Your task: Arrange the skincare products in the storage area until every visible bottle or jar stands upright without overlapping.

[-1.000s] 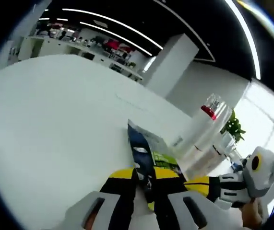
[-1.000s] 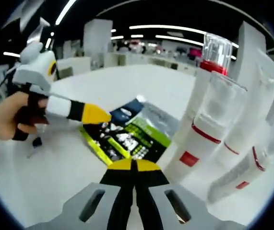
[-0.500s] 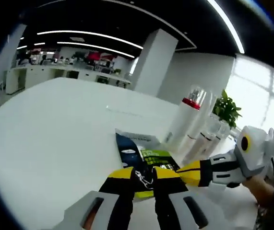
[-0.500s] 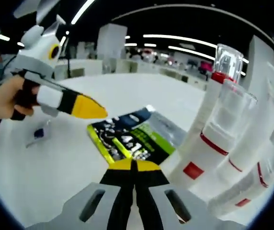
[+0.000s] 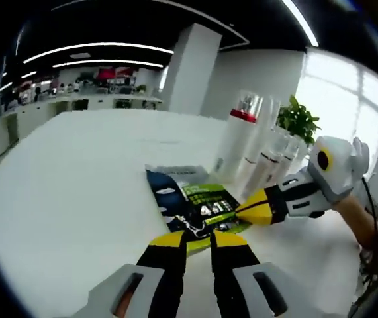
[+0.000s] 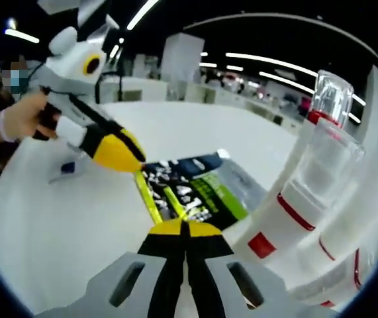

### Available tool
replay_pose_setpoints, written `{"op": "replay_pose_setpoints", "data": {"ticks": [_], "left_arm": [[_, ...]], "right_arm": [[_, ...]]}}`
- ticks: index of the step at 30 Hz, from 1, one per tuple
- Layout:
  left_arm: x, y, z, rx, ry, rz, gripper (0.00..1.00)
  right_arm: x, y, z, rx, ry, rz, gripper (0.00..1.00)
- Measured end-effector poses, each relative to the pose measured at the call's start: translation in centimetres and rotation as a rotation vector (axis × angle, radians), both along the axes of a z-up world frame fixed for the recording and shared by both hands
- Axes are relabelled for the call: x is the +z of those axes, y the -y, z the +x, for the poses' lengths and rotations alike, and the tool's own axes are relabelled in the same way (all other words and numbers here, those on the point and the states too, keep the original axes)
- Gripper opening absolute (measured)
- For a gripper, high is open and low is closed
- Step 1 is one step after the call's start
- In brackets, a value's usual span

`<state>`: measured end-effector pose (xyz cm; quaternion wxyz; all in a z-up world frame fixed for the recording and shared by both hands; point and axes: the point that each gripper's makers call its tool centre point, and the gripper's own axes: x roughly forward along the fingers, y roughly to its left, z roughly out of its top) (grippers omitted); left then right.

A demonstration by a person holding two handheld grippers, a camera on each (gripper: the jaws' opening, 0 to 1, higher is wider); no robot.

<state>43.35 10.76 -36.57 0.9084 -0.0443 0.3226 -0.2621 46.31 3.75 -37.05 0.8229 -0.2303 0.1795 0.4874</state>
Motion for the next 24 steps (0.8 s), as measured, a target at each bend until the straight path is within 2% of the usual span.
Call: {"op": "replay_pose_setpoints", "data": {"ticks": [3, 6, 8, 10, 11, 12, 15, 18, 24], "left_arm": [[0.5, 0.3, 0.8, -0.047, 0.084, 0.104, 0.14], [0.7, 1.5, 2.3, -0.118, 0.172, 0.185, 0.13], [-0.1, 1.6, 2.7, -0.091, 0.154, 0.204, 0.11], [-1.1, 1.6, 2.8, -0.092, 0.089, 0.216, 0.11], [-0.9, 2.3, 3.0, -0.075, 0.096, 0.166, 0.11], [-1.0, 2.3, 2.8, -0.075, 0.076, 0.161, 0.09], [-0.9, 2.0, 2.7, -0.088, 0.1, 0.214, 0.04], [-0.9, 1.9, 2.5, -0.068, 0.099, 0.224, 0.01], [-1.0, 1.7, 2.3, -0.008, 0.043, 0.129, 0.0]], "right_arm": [[0.0, 0.0, -0.1, 0.012, -0.01, 0.009, 0.0], [0.0, 0.0, -0.1, 0.009, -0.017, 0.017, 0.0], [0.0, 0.0, -0.1, 0.004, -0.021, 0.021, 0.0], [0.0, 0.0, -0.1, 0.0, -0.024, 0.023, 0.0], [0.0, 0.0, -0.1, -0.004, -0.026, 0.025, 0.0], [0.0, 0.0, -0.1, -0.004, -0.027, 0.026, 0.0], [0.0, 0.0, -0.1, -0.005, -0.027, 0.026, 0.0], [0.0, -0.1, 0.0, -0.012, -0.027, 0.023, 0.0], [0.0, -0.1, 0.5, -0.047, 0.0, 0.012, 0.0]]}}
